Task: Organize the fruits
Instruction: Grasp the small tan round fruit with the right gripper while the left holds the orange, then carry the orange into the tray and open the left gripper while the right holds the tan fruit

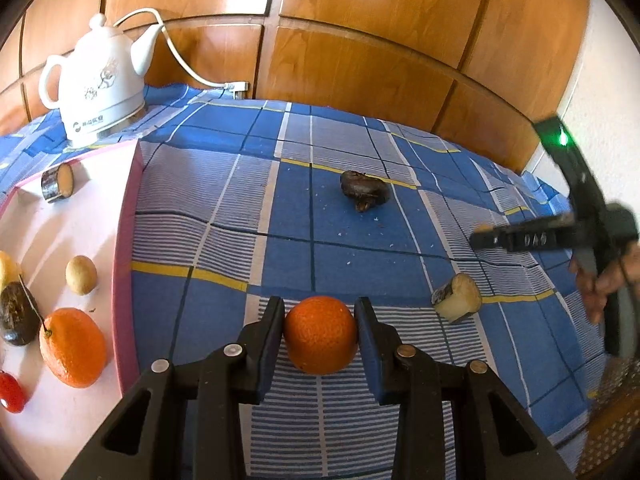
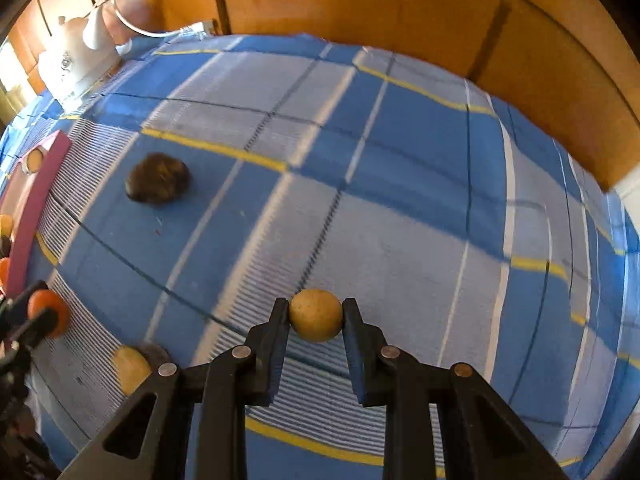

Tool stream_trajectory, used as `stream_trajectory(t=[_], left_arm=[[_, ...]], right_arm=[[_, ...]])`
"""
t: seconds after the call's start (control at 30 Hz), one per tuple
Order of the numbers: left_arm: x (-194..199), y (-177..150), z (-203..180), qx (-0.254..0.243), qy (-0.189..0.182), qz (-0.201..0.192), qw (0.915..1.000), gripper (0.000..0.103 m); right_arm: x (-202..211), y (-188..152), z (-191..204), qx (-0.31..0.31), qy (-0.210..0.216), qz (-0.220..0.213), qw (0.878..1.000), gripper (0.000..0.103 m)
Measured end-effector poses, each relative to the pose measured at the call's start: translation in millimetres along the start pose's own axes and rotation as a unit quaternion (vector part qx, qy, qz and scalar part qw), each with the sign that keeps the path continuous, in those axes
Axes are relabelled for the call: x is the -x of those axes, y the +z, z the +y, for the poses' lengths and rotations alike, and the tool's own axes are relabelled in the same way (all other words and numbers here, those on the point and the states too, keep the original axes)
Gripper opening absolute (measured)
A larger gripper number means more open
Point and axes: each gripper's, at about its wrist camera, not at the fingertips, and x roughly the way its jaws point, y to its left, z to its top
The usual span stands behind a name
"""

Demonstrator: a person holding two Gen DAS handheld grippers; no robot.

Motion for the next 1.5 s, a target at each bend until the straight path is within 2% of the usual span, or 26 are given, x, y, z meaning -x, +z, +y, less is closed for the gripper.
stream_trajectory(t=[0.37,1.03,1.5], left_arm=[[21.1,-8.5,-9.0,-0.004,-0.001,0.003,1.0,0.036],[73.7,2.2,-6.4,-0.014,0.043,-0.034,0.9984,0.036],[80.7,-1.9,-20.6,-0.034,0.026,-0.034,0.9985,0.036]], right_arm=[[-3.5,2.4,-6.3,0.009,0.008,-0.011,1.0,0.026],[-4.9,1.6,11.2,0.042,-0.013,-0.013,0.999,0.027],[-3.6,-1.1,25.5,0.066,-0.03,-0.018,0.997,0.027]])
